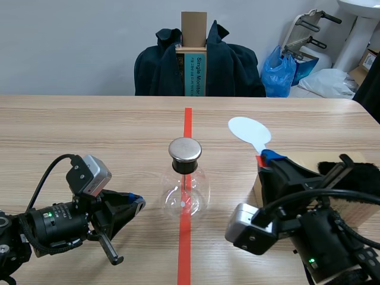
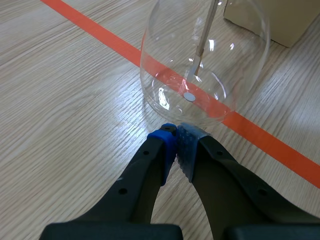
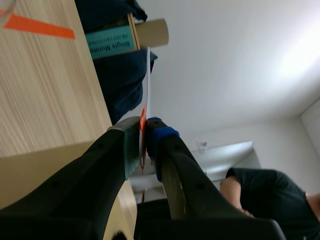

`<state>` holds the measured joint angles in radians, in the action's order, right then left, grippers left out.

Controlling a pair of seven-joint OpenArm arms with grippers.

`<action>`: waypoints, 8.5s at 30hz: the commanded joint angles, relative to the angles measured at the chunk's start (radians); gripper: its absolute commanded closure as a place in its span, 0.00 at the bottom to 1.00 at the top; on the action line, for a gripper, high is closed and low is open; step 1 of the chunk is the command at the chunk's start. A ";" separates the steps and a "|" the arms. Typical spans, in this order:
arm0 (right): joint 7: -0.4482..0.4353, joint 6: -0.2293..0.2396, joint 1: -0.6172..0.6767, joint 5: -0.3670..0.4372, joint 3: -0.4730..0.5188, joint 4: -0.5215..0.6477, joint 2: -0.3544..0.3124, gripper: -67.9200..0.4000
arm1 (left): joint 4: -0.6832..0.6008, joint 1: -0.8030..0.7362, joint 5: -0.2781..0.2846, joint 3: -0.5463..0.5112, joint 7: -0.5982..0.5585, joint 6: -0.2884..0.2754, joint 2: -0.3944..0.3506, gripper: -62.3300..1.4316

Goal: Do the electroscope experiment.
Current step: 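Move the plate toward and away from the electroscope, then rub the plate on the fur, then bring the plate to the electroscope and point at the metal foil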

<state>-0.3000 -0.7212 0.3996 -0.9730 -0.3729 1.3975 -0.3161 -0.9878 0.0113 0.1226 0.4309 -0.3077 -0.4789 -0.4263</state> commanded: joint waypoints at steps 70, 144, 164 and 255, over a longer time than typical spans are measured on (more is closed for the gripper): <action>-0.212 -0.011 0.100 0.171 0.433 -0.143 0.009 0.98 | -0.851 -0.753 0.120 -0.460 -0.039 -0.032 -0.264 0.00; -0.238 0.113 0.181 0.104 0.468 -0.141 0.009 0.98 | -0.851 -0.753 0.090 -0.459 -0.032 -0.029 -0.264 0.00; -0.213 0.120 0.179 0.103 0.463 -0.126 0.006 0.98 | -0.851 -0.753 0.090 -0.459 -0.032 -0.029 -0.264 0.00; 0.112 0.295 -0.068 -0.118 -0.054 0.224 -0.043 0.98 | 0.020 0.070 0.074 0.081 -0.056 0.048 -0.007 0.95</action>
<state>-0.1921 -0.4103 0.3420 -1.0859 -0.4343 1.6077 -0.3523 -0.9478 0.0803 0.1875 0.5175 -0.3466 -0.4294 -0.4351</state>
